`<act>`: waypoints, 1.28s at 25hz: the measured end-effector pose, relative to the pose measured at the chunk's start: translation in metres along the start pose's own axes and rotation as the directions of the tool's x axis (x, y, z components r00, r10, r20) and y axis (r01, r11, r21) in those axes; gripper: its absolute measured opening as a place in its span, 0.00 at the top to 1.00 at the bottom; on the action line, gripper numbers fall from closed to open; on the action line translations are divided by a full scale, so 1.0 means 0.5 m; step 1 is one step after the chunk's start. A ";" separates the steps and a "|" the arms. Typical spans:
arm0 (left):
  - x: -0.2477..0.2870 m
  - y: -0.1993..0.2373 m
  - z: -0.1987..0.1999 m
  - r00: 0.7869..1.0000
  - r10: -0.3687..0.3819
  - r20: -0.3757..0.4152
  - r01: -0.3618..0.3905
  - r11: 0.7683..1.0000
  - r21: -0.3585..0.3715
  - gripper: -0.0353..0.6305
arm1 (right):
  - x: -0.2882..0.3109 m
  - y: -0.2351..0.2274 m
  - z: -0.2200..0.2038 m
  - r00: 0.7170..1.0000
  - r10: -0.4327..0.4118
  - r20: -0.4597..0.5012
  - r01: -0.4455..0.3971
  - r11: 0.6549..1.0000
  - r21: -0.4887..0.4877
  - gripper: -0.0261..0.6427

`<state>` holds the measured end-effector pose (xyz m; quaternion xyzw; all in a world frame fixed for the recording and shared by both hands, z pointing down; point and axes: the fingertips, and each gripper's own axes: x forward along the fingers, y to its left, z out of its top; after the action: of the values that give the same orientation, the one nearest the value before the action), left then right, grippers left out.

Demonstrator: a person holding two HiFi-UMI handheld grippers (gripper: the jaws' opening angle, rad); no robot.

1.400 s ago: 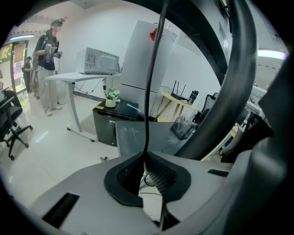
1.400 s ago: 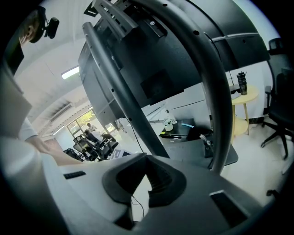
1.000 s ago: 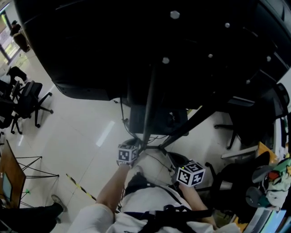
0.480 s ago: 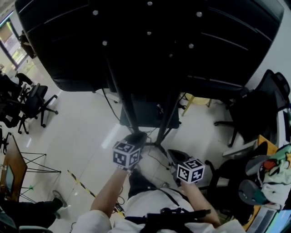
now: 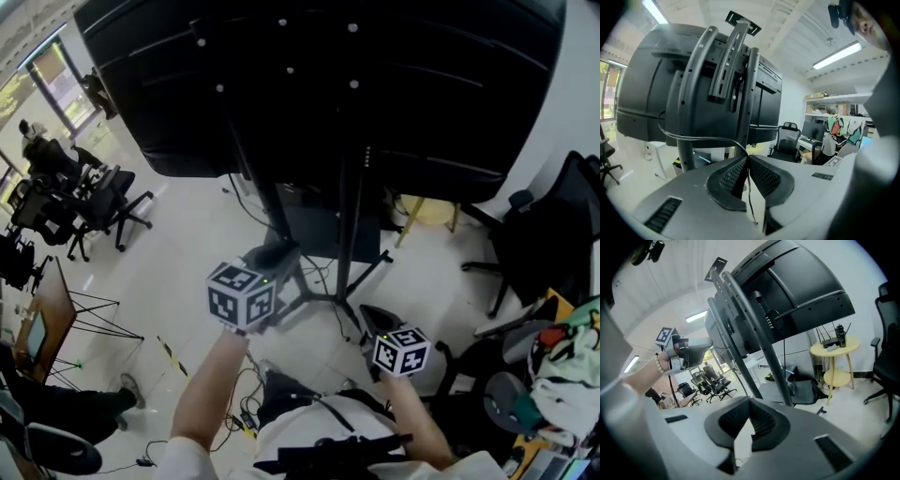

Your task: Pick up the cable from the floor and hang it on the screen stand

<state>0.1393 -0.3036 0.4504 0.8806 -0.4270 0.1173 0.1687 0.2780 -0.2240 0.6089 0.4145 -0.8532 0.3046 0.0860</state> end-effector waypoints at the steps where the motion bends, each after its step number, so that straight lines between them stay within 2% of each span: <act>1: -0.015 -0.002 0.022 1.000 -0.001 0.016 0.001 1.000 0.005 0.93 | 0.000 0.007 0.000 1.000 0.005 0.004 -0.005 1.000 0.003 0.95; 4: -0.064 -0.005 0.082 0.998 -0.023 0.056 0.023 1.000 0.012 0.93 | 0.004 0.042 0.001 0.999 0.026 0.019 -0.026 1.000 -0.004 0.95; 7: -0.112 -0.004 0.129 0.997 -0.054 0.062 0.052 0.998 0.038 0.93 | 0.012 0.076 0.003 0.998 0.036 0.051 -0.036 0.999 -0.002 0.95; 15: -0.226 0.042 0.228 0.974 -0.199 0.104 0.192 0.978 0.078 0.93 | 0.062 0.166 -0.007 0.997 -0.014 0.075 0.014 1.000 -0.005 0.95; 20: -0.288 0.092 0.318 0.961 -0.236 0.144 0.216 0.966 0.143 0.93 | 0.123 0.230 -0.008 0.996 -0.035 0.087 0.039 0.998 -0.044 0.95; 26: -0.340 0.127 0.385 0.950 -0.275 0.148 0.242 0.947 0.211 0.92 | 0.196 0.297 -0.048 0.994 -0.086 0.068 0.091 0.992 -0.082 0.92; 30: -0.375 0.141 0.398 0.940 -0.317 0.127 0.282 0.931 0.233 0.92 | 0.242 0.318 -0.073 0.983 -0.168 0.071 0.174 0.981 -0.090 0.92; 32: -0.389 0.150 0.406 0.933 -0.337 0.127 0.302 0.923 0.237 0.92 | 0.266 0.320 -0.088 0.977 -0.202 0.064 0.207 0.975 -0.077 0.83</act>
<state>-0.0257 -0.2889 0.2111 0.9581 -0.2747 0.0601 0.0539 0.0665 -0.2098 0.6252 0.5044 -0.8201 0.2465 0.1105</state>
